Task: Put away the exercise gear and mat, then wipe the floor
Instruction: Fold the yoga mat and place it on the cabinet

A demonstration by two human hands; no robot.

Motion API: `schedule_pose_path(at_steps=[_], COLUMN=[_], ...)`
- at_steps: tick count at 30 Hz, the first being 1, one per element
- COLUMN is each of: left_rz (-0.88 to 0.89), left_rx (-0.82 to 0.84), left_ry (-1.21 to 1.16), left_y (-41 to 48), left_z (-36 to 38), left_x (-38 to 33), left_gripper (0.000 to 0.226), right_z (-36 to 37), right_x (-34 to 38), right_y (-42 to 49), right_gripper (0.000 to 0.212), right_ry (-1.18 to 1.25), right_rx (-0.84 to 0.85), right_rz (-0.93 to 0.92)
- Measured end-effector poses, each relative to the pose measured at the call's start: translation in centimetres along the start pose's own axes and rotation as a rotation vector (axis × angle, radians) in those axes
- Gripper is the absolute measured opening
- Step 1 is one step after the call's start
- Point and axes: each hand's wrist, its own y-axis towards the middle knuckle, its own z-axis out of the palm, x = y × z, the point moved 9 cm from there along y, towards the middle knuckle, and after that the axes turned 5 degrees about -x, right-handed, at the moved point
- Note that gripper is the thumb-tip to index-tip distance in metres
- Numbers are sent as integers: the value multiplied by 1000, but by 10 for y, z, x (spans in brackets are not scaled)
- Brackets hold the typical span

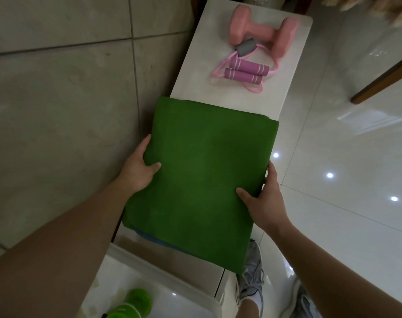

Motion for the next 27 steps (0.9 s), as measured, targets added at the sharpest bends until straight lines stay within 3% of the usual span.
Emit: schedule_pose_path(at_steps=[11,18,27], left_rz=[12,16,41], left_rx=[-26,-33,-102], left_ry=[71,49,48], left_y=[-7,-31,-72], left_z=[-3,-8,-20], left_x=[-6,-20,-48], left_gripper=[83,101,92], right_z=[-7,-22,-72], right_x=[11,23,58], right_y=[-10,-27,-55], right_gripper=[94,98,97], right_ry=[-19,-32,-172], right_rx=[6,5,6], right_rz=[-6,9,-88])
